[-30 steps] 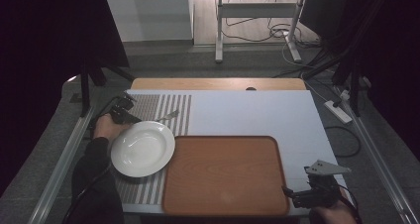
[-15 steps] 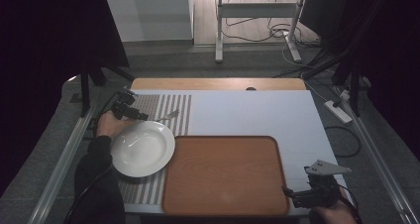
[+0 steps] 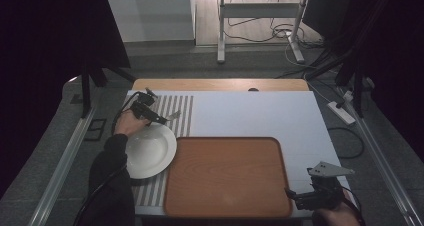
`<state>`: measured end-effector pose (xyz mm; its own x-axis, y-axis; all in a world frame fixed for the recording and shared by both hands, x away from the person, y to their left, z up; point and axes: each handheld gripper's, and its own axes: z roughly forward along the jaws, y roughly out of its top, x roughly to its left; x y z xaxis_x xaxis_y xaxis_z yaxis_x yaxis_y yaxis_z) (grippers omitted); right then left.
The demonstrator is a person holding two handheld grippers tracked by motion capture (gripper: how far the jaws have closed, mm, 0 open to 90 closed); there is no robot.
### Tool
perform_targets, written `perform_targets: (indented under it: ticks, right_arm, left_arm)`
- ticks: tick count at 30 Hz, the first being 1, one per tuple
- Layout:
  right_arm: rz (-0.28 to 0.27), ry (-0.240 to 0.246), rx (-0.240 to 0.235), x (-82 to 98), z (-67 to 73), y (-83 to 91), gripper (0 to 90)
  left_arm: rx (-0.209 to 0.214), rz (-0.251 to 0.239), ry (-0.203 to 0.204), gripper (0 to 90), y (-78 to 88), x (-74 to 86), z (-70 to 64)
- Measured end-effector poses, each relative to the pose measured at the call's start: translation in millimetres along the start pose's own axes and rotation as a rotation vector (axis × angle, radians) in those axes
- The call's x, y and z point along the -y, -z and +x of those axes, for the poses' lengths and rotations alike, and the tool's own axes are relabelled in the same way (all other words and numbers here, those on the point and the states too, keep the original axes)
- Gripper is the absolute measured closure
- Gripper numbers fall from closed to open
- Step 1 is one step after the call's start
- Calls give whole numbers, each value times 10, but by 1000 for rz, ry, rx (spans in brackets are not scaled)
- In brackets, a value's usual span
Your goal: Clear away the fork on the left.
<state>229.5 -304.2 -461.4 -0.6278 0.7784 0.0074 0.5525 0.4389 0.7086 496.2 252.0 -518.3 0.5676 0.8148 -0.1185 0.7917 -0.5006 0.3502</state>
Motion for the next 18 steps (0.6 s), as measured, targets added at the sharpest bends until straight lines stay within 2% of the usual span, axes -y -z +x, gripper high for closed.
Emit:
perform_targets:
  ticks: [5,8,11,18]
  right_arm:
    - [0,0,-1,2,-2,5,0]
    - [-2,-2,-1,4,-1,5,0]
    - [1,-1,-1,3,1,5,0]
    - [2,2,-3,2,2,2,0]
  left_arm:
    - [-17,36,0,4,-103,-47,-11]
    - [-55,34,-8,67,-109,-33,-1]
    - [-56,22,-36,156,-72,-6,11]
    - [-35,-16,-75,518,28,104,100]
